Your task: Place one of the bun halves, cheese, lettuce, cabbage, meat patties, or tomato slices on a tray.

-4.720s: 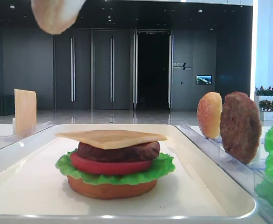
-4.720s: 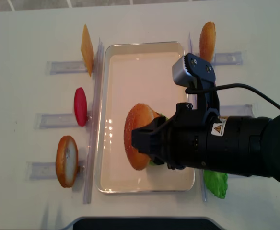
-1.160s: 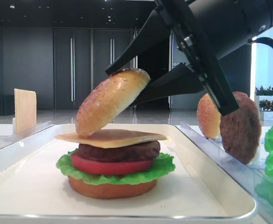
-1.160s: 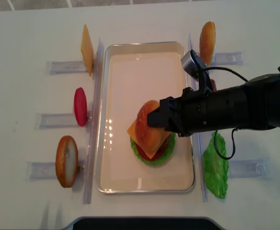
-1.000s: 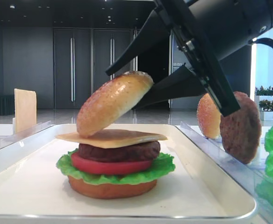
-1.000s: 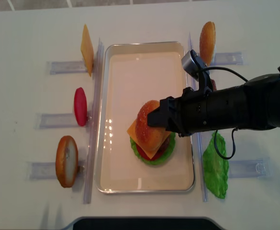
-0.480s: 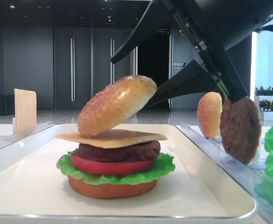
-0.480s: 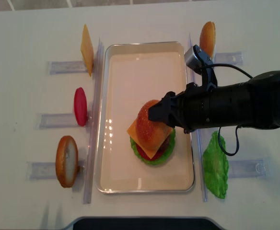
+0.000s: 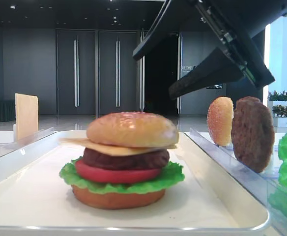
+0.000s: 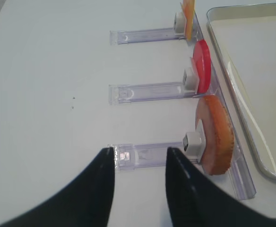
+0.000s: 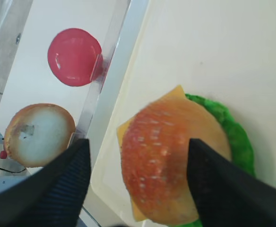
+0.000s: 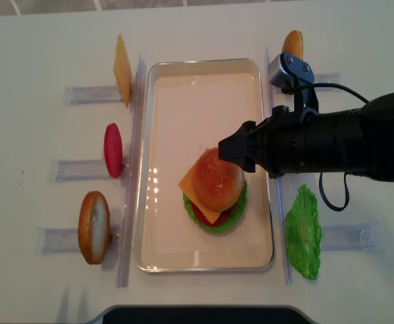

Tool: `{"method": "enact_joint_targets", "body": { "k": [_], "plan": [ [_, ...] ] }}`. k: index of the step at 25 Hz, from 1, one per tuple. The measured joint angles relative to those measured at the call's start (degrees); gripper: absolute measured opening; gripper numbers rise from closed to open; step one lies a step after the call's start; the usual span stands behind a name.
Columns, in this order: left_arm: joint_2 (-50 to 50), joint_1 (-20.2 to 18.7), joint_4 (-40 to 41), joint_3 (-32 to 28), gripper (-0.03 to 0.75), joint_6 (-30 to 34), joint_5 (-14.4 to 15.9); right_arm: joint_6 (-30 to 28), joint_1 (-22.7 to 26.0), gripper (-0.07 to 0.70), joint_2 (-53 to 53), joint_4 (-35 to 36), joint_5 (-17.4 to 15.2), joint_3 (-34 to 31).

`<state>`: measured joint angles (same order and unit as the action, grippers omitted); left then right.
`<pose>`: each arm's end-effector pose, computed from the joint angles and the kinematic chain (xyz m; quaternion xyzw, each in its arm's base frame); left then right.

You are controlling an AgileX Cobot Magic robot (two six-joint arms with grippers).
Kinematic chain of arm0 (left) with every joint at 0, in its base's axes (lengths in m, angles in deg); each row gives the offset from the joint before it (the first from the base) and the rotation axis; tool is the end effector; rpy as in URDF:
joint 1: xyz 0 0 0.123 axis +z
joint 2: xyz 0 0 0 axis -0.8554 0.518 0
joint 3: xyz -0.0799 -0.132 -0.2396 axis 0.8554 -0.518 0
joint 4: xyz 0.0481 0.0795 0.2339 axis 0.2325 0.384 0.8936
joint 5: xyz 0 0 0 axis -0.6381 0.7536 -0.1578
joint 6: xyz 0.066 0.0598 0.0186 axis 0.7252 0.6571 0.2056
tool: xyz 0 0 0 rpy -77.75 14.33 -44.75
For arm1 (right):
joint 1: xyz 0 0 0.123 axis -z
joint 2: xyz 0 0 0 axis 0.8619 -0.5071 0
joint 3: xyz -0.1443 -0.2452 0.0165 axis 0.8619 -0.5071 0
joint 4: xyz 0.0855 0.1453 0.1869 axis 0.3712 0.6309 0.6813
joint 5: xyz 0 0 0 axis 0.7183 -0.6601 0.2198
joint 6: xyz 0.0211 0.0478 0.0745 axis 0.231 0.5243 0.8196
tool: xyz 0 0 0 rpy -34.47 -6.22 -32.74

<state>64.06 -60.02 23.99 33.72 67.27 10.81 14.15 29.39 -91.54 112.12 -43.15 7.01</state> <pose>-0.0063 0.0050 0.2656 0.0166 0.8682 0.0296 0.4951 0.2256 0.1840 0.2077 -0.1043 0.8720 0.4145 0.2386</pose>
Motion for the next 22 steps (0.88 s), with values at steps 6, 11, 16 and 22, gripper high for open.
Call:
{"method": "enact_joint_targets", "body": {
  "k": [6,11,16,22],
  "plan": [
    [0.0,0.0,0.0,0.0,0.282,0.0,0.0,0.19,0.0,0.454,4.49,-2.41,1.93,-0.01],
    [0.0,0.0,0.0,0.0,0.282,0.0,0.0,0.23,0.0,0.454,9.92,-8.16,2.0,-0.01],
    [0.0,0.0,0.0,0.0,0.282,0.0,0.0,5.1,0.13,0.454,15.16,-21.11,1.16,-0.06],
    [0.0,0.0,0.0,0.0,0.282,0.0,0.0,28.11,5.28,0.454,20.11,-48.63,0.08,-0.06]
  ]
}}
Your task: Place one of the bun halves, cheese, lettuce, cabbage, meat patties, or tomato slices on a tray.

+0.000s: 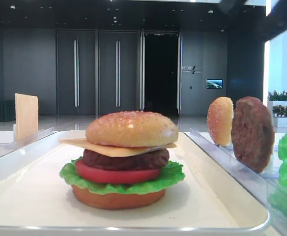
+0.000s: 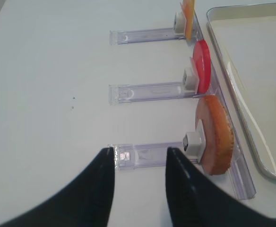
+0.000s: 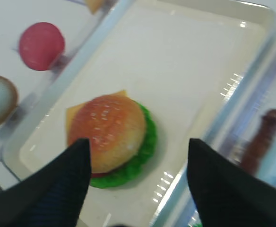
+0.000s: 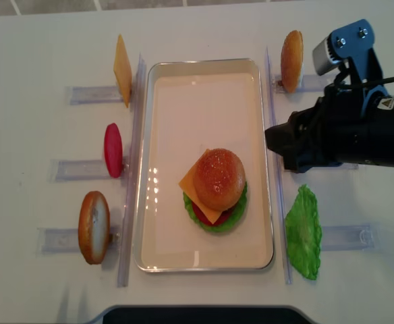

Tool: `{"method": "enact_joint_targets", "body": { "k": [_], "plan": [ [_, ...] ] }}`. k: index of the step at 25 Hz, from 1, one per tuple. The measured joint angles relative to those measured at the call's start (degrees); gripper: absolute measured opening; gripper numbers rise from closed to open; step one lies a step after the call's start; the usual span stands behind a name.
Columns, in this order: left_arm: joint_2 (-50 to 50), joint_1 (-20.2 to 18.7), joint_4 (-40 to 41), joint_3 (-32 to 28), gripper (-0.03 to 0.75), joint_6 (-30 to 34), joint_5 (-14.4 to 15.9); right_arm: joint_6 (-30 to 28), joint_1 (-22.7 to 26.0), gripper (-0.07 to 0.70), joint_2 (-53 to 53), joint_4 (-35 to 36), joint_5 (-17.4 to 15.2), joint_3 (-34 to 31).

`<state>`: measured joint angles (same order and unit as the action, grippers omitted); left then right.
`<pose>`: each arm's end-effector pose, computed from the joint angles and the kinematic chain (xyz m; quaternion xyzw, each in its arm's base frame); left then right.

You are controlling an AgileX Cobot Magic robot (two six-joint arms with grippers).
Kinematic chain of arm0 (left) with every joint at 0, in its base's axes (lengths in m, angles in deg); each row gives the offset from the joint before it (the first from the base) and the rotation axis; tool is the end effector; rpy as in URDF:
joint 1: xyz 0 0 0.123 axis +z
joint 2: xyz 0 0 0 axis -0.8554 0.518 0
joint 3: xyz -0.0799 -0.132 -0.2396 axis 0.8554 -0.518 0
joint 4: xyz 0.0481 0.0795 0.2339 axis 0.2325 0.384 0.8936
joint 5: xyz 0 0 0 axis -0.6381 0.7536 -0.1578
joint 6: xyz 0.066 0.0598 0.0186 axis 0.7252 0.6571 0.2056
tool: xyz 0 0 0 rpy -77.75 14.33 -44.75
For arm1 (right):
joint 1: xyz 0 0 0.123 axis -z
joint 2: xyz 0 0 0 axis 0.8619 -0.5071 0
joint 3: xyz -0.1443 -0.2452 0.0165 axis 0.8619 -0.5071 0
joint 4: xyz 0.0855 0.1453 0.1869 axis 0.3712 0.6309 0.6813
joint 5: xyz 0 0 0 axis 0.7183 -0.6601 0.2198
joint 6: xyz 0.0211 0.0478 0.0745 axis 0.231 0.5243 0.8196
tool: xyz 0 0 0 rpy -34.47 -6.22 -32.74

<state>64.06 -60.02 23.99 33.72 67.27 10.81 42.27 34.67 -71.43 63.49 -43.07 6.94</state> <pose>-0.0063 0.0050 0.2656 0.0166 0.8682 0.0296 0.4951 0.1927 0.1257 0.2678 -0.2213 0.8787 0.2656 0.3290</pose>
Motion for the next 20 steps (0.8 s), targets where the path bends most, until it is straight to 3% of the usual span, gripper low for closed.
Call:
{"method": "enact_joint_targets", "body": {
  "k": [5,8,13,20],
  "plan": [
    [0.0,0.0,0.0,0.0,0.282,0.0,0.0,23.17,7.93,0.435,6.38,-25.33,-7.39,0.0],
    [0.0,0.0,0.0,0.0,0.282,0.0,0.0,31.27,12.82,0.416,10.99,-35.67,-13.6,0.0],
    [0.0,0.0,0.0,0.0,0.282,0.0,0.0,36.65,18.16,0.407,20.37,-45.5,-21.72,0.0],
    [0.0,0.0,0.0,0.0,0.282,0.0,0.0,40.29,20.31,0.406,34.19,-49.5,-31.47,0.0]
  ]
}}
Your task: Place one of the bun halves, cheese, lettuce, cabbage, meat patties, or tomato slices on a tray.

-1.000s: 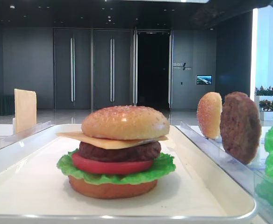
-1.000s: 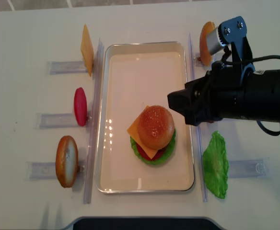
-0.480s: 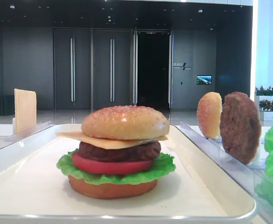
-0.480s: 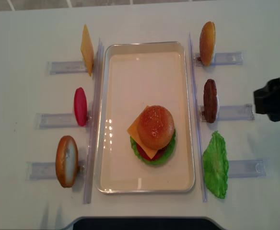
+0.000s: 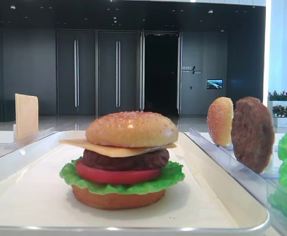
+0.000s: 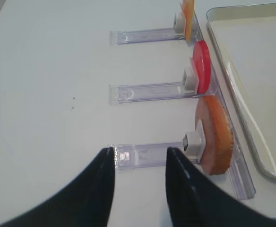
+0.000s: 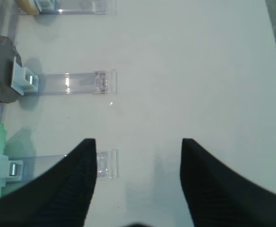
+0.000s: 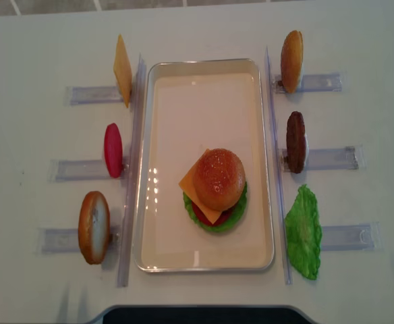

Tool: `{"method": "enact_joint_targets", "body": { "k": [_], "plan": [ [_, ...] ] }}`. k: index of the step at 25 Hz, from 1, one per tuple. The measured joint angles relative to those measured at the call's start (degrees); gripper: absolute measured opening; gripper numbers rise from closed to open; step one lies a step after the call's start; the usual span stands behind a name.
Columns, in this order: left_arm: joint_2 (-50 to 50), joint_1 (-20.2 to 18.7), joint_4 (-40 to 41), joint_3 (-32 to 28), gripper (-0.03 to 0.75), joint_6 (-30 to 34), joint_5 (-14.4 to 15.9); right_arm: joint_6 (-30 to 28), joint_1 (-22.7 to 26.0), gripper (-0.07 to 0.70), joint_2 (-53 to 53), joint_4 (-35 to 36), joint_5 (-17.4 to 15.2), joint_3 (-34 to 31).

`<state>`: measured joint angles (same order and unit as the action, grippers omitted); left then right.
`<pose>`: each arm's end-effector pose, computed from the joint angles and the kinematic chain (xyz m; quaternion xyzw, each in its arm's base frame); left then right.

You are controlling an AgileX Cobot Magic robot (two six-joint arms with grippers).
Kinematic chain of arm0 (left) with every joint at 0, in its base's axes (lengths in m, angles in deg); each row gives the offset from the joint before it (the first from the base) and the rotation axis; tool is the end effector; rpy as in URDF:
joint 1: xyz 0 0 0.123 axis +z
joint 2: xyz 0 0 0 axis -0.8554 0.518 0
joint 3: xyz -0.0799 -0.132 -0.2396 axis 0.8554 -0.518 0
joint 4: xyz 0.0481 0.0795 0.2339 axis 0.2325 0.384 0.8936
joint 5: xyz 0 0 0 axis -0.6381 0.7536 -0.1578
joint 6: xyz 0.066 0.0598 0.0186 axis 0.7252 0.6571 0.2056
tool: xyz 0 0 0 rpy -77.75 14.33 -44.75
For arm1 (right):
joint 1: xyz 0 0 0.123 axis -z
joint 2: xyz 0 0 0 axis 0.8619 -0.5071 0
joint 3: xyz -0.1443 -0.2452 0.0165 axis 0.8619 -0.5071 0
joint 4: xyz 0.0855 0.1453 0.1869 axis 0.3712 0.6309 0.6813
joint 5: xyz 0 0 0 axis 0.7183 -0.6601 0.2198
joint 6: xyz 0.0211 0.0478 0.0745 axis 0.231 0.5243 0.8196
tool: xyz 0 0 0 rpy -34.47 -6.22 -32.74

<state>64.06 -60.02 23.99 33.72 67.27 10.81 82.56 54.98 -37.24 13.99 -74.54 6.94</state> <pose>-0.0063 0.0050 0.2656 0.0166 0.8682 0.0296 0.4951 0.0830 0.0017 0.3160 -0.0068 0.9363 -0.0033 0.3511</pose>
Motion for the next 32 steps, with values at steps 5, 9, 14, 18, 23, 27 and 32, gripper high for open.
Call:
{"method": "enact_joint_targets", "body": {
  "k": [5,9,14,18,23,27,32],
  "plan": [
    [0.0,0.0,0.0,0.0,0.282,0.0,0.0,3.18,0.0,0.402,9.36,-3.68,-5.7,0.0],
    [0.0,0.0,-0.05,0.0,0.282,0.0,0.0,3.94,0.0,0.389,16.83,-4.09,-6.97,-2.48],
    [0.0,0.0,-0.1,0.0,0.282,0.0,0.0,4.37,0.0,0.382,26.54,-4.09,-7.83,-7.98],
    [0.0,0.0,-0.1,0.0,0.282,0.0,0.0,4.46,0.0,0.379,32.06,-4.09,-7.91,-9.94],
    [0.0,0.0,-0.1,0.0,0.282,0.0,0.0,4.54,0.0,0.379,33.17,-4.11,-5.9,-10.77],
    [0.0,0.0,-0.1,0.0,0.282,0.0,0.0,4.56,0.0,0.379,33.21,-4.11,-4.26,-11.72],
    [0.0,0.0,-0.1,0.0,0.282,0.0,0.0,4.62,0.0,0.379,33.21,-4.16,-3.91,-11.79]
  ]
}}
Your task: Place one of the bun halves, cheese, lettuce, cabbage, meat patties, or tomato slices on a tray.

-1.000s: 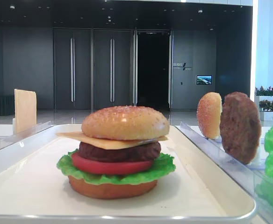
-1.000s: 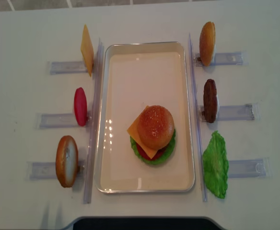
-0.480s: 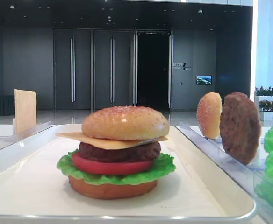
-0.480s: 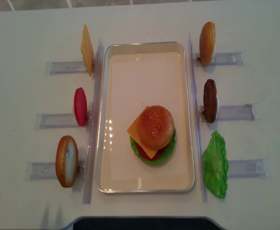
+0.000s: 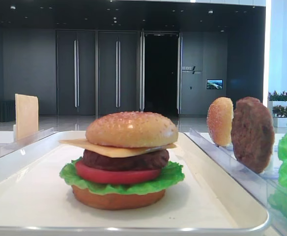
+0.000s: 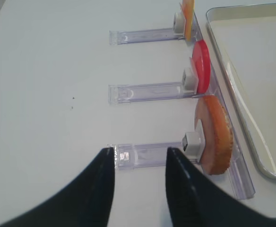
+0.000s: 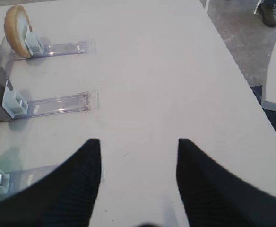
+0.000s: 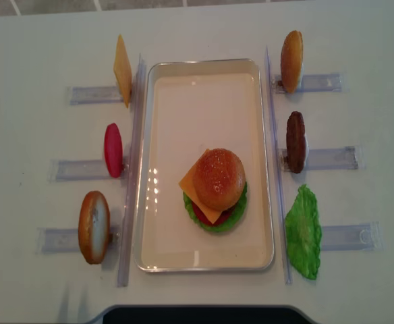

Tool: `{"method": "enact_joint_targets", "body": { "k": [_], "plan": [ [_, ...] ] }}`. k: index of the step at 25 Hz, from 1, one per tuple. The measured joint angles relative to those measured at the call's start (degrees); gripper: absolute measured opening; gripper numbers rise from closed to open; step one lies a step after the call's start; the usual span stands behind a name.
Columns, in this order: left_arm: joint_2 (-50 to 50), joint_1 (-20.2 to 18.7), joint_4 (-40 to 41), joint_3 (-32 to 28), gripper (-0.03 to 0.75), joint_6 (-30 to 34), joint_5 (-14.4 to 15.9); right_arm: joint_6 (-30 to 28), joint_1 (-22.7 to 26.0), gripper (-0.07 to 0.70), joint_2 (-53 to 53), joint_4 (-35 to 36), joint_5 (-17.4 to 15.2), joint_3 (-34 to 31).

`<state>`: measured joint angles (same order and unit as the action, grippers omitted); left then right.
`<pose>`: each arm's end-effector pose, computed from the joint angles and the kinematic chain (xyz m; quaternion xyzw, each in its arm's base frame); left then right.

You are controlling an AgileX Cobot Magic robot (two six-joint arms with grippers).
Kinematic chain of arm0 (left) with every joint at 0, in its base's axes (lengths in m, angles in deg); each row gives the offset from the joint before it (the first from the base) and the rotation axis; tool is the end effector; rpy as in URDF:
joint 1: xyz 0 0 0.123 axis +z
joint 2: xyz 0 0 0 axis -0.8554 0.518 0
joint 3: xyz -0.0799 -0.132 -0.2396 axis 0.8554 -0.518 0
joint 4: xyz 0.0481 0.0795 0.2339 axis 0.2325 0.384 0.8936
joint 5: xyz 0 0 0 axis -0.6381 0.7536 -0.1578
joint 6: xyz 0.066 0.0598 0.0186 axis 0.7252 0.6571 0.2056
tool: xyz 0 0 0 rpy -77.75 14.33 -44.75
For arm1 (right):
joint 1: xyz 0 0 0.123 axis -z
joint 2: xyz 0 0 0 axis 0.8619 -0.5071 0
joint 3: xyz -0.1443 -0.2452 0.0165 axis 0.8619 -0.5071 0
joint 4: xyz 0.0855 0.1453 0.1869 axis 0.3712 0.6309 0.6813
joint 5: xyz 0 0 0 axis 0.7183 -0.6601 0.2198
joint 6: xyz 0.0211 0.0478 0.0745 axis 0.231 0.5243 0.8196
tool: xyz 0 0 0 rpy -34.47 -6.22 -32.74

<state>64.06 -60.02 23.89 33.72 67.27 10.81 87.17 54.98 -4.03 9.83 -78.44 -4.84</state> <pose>-0.0063 0.0049 0.2656 0.0166 0.8682 0.0288 0.4951 -0.0093 -0.0118 0.2711 0.0382 0.8697 -0.0092 0.4919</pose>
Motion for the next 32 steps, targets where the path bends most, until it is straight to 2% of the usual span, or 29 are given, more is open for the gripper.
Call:
{"method": "enact_joint_targets", "body": {
  "k": [32],
  "plan": [
    [0.0,0.0,0.0,0.0,0.282,0.05,0.0,0.78,0.0,0.359,0.0,-0.31,0.0,0.0]
  ]
}}
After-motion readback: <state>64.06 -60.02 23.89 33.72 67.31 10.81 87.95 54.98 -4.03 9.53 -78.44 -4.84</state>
